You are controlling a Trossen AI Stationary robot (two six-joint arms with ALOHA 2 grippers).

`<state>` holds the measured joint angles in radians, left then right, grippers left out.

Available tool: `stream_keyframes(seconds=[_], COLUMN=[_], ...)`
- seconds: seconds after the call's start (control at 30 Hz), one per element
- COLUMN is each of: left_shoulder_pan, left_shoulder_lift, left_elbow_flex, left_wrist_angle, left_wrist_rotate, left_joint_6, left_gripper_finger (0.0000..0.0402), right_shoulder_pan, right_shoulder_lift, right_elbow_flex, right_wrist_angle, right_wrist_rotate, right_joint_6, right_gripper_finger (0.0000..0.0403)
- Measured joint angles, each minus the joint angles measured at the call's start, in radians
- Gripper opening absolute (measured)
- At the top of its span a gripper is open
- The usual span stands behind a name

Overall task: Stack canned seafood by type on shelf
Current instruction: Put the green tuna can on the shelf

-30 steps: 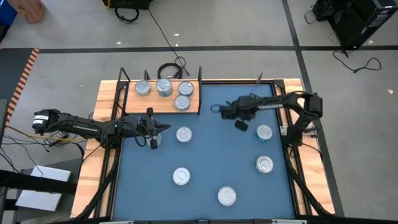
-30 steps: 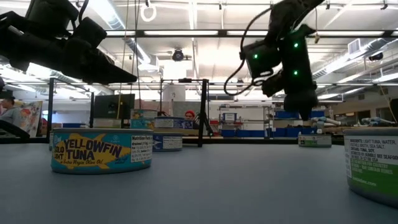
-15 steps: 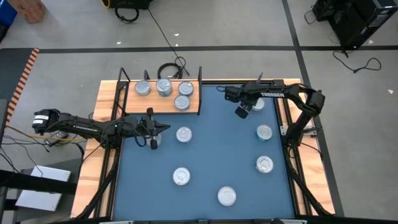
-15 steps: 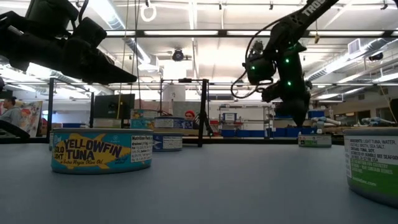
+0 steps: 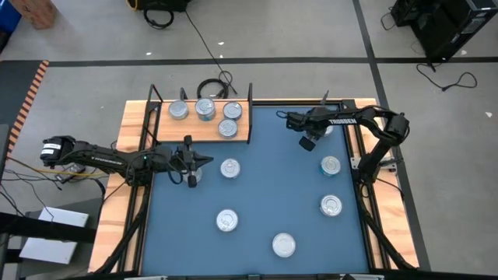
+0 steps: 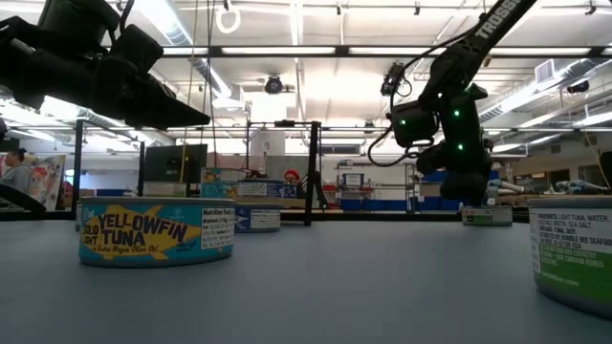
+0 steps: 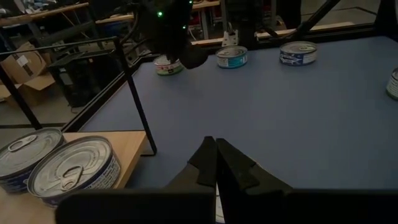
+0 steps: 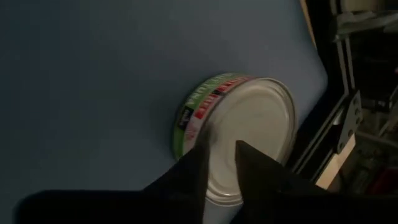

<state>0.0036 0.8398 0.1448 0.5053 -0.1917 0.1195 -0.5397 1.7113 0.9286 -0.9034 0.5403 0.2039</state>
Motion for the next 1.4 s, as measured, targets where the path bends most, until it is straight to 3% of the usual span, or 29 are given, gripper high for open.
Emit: stream_keyframes(seconds=[0.2,0.33,0.5,0.83,1.07,1.27,1.4], left_shoulder_pan=[0.000,0.000,0.000,0.000,0.000,0.000,0.000], left_shoulder_lift=[0.000,0.000,0.000,0.000,0.000,0.000,0.000], left_elbow_flex=[0.000,0.000,0.000,0.001,0.001,0.001,0.001], left_wrist_angle=[0.000,0.000,-0.001,0.004,0.006,0.006,0.005], left_wrist_rotate=[0.001,0.002,0.002,0.012,0.013,0.013,0.013], left_joint_6=[-0.001,-0.001,-0.001,0.004,0.004,0.005,0.006], left_gripper_finger=[0.0005,0.0005,0.0005,0.0005,0.0005,0.0005,0.0005], right_shoulder_pan=[0.012,0.022,0.031,0.134,0.229,0.231,0.149], right_shoulder_lift=[0.001,0.001,-0.002,-0.090,-0.254,-0.384,-0.422], right_elbow_flex=[-0.001,0.000,0.001,0.004,0.005,0.005,0.006], right_wrist_angle=[0.000,-0.001,0.009,-0.001,-0.009,0.037,0.151], right_wrist_rotate=[-0.032,-0.087,-0.279,-0.312,-0.282,-0.088,-0.155], right_joint_6=[-0.032,-0.053,-0.093,-0.094,-0.026,0.010,-0.040], right_gripper_finger=[0.0008,0.0016,0.0005,0.0005,0.0054,0.0117,0.0165])
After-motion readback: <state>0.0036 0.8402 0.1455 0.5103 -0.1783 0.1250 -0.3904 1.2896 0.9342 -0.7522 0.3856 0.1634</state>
